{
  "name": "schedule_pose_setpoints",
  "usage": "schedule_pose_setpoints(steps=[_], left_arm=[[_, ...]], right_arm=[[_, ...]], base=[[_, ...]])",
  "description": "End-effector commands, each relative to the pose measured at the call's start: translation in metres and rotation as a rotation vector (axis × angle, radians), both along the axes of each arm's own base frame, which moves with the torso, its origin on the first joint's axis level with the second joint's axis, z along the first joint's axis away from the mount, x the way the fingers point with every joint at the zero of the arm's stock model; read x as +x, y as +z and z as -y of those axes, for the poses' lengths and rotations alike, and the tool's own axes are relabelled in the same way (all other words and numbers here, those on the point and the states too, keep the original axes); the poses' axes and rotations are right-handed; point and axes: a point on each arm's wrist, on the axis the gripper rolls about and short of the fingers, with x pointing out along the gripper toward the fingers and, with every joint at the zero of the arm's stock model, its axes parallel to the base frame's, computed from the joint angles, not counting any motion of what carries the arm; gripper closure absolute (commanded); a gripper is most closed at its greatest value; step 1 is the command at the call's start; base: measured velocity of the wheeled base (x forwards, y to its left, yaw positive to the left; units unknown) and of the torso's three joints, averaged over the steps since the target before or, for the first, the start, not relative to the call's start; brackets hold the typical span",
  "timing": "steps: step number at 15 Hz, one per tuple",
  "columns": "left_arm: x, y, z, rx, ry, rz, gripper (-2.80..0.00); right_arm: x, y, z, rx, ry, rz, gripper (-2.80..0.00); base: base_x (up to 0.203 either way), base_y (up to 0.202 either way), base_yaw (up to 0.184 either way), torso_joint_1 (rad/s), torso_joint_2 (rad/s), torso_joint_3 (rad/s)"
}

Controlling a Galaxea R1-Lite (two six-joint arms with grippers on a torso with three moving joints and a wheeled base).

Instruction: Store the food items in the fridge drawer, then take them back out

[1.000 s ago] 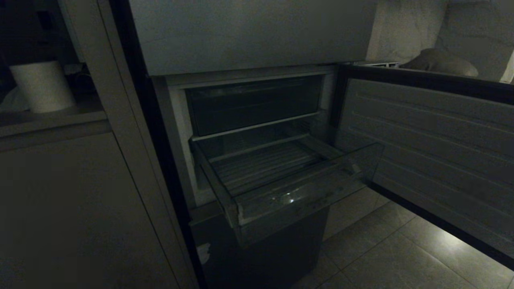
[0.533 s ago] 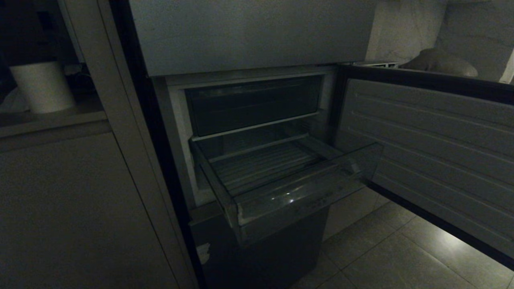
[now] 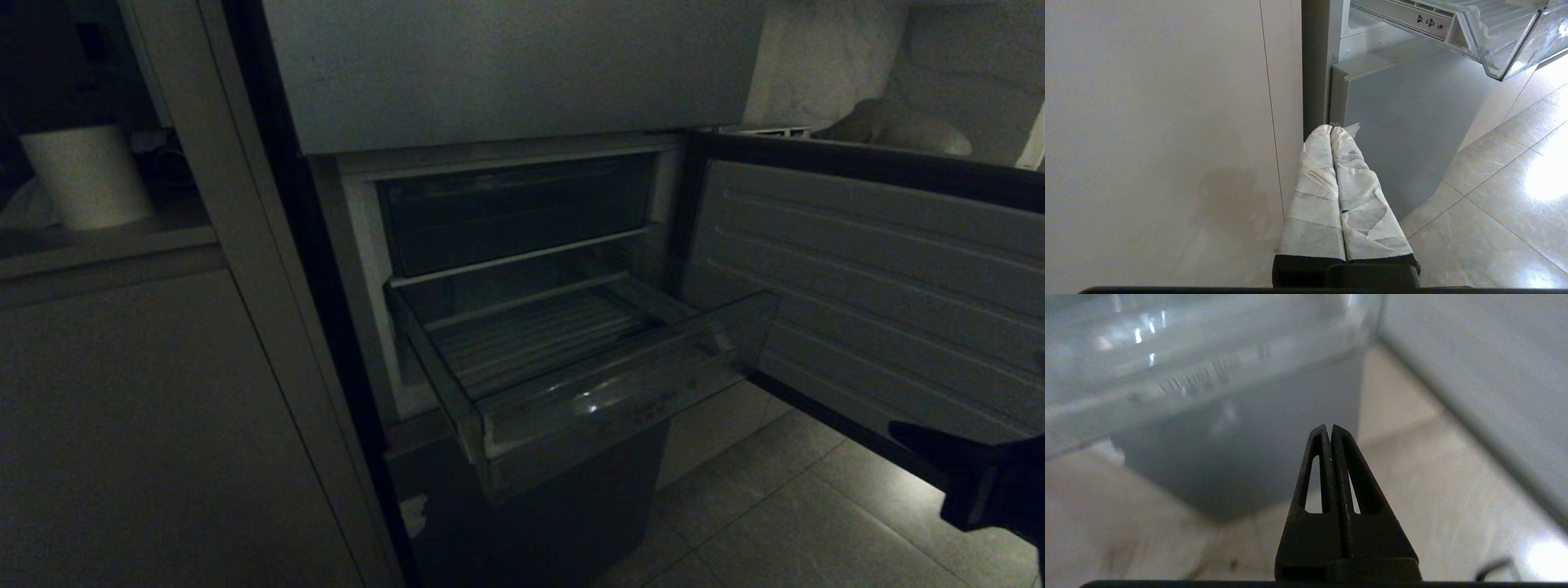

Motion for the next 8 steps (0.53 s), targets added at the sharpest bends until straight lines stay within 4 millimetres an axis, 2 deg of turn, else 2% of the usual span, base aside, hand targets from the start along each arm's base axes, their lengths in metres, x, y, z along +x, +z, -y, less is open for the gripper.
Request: schedule_pose_setpoints(steps=[1, 5, 8], left_arm=[[0.0, 0.0, 0.0, 0.0, 0.0, -0.001, 0.0], [0.0, 0.0, 0.0, 0.0, 0.0, -0.001, 0.0], [0.0, 0.0, 0.0, 0.0, 0.0, -0.001, 0.0]], right_arm=[[0.049, -0.032, -0.016, -0.031, 0.023, -0.21, 0.0], [0.101, -0.059, -0.043, -0.033, 0.116, -0.334, 0.0], [0.159, -0.069, -0.068, -0.019, 0.163, -0.324, 0.0]], base=[[0.0, 0.0, 0.0, 0.0, 0.0, 0.0], [0.0, 0.0, 0.0, 0.0, 0.0, 0.0], [0.0, 0.0, 0.0, 0.0, 0.0, 0.0]])
